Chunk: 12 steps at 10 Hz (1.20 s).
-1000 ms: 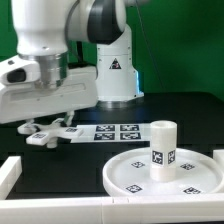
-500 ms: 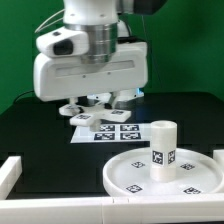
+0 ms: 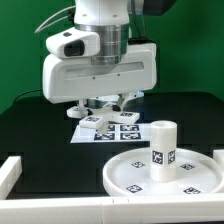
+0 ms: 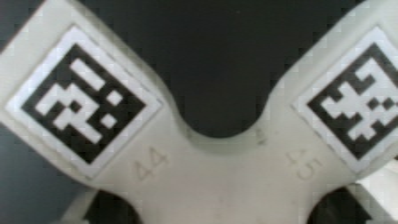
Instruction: Assemble round table
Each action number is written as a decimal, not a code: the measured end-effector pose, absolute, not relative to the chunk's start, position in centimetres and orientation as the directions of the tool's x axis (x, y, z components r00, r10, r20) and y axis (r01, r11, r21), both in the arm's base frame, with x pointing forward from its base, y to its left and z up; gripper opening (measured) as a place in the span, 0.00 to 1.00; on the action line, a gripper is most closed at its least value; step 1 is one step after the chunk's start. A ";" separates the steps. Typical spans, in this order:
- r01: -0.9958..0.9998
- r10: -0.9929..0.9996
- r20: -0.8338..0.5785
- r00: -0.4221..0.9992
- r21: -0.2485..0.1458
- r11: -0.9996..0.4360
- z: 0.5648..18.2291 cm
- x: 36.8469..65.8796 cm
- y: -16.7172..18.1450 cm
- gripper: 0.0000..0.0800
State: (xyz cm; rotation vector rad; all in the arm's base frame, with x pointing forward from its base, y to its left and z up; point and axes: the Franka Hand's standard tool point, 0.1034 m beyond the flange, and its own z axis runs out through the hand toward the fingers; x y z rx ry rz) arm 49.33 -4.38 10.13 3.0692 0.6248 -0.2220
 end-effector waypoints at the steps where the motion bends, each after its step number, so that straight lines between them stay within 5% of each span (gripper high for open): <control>1: 0.390 0.391 -0.131 0.911 -0.030 -0.920 11.4 50.7 -3.3 0.56; 3: 0.402 0.402 -0.131 0.906 -0.033 -0.915 12.8 52.5 -0.9 0.56; 7: 0.408 0.408 -0.126 0.904 -0.028 -0.913 12.6 52.5 -0.1 0.56; 10: 0.444 0.445 -0.137 0.885 -0.040 -0.895 14.9 56.5 2.2 0.56; 12: 0.459 0.460 -0.135 0.877 -0.043 -0.887 14.6 57.7 3.3 0.56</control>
Offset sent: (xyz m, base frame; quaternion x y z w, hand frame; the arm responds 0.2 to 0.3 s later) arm 0.0066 0.0346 0.0133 -0.0670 0.0070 0.0117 0.9977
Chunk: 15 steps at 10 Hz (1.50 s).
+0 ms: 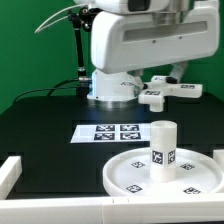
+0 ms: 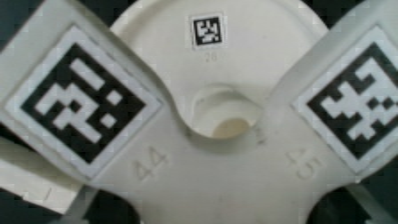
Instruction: Assemble round table
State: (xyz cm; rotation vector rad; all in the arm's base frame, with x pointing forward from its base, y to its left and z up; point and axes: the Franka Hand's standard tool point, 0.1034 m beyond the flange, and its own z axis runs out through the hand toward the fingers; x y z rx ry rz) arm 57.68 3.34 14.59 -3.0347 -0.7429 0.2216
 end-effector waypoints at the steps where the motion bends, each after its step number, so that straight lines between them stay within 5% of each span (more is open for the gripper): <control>1: 0.461 0.462 -0.134 0.876 -0.043 -0.886 14.3 57.7 3.5 0.56; 15: 0.462 0.463 -0.136 0.876 -0.043 -0.886 11.9 56.6 3.9 0.56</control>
Offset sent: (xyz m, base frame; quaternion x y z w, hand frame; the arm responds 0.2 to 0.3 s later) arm -0.0175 0.0035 -0.0068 -0.0113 0.0157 0.0185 0.9996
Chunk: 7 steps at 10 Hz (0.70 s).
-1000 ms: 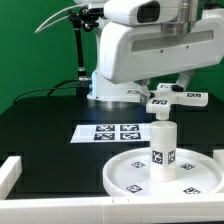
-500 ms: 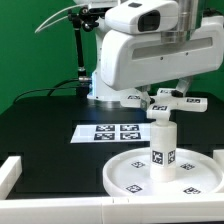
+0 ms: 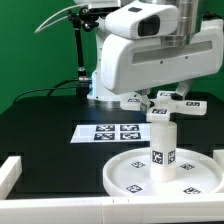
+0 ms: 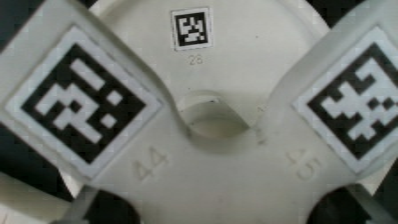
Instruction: Assemble round table
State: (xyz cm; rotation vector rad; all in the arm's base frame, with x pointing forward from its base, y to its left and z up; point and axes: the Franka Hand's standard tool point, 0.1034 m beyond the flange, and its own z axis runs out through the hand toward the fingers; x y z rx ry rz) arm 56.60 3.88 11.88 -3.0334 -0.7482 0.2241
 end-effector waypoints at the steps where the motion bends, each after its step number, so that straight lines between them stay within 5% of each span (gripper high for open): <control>1: 0.462 0.463 -0.135 0.876 -0.042 -0.886 11.7 56.6 3.9 0.56; 7: 0.464 0.464 -0.092 0.881 -0.023 -0.886 10.5 56.1 3.9 0.56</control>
Offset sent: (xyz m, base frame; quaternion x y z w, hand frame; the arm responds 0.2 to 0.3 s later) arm -0.0068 0.0043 -0.0082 -0.0113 0.0191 0.0009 0.9998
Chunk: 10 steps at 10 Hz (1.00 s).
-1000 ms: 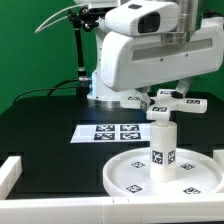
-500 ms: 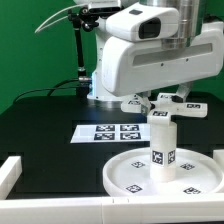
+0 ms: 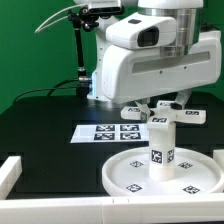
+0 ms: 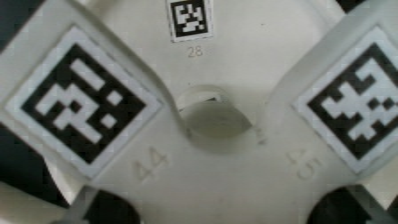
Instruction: Assemble round table
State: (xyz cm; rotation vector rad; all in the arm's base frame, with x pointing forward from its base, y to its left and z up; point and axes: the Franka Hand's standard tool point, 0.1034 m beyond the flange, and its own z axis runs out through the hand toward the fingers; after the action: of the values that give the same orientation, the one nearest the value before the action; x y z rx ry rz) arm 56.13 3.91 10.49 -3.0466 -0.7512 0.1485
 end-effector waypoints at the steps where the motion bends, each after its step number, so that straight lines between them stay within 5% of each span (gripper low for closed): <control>1: 0.462 0.462 -0.078 0.883 -0.017 -0.887 10.5 56.1 3.9 0.56; 10: 0.459 0.459 -0.071 0.886 -0.014 -0.888 10.5 56.1 3.9 0.56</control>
Offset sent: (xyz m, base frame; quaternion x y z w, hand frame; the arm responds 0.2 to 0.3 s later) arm 0.0000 0.0000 0.0000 0.0000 0.0000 0.0000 1.0000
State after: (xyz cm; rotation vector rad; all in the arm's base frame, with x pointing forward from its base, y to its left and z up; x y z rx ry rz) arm 56.12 3.89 10.53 -3.0539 -0.7431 0.1133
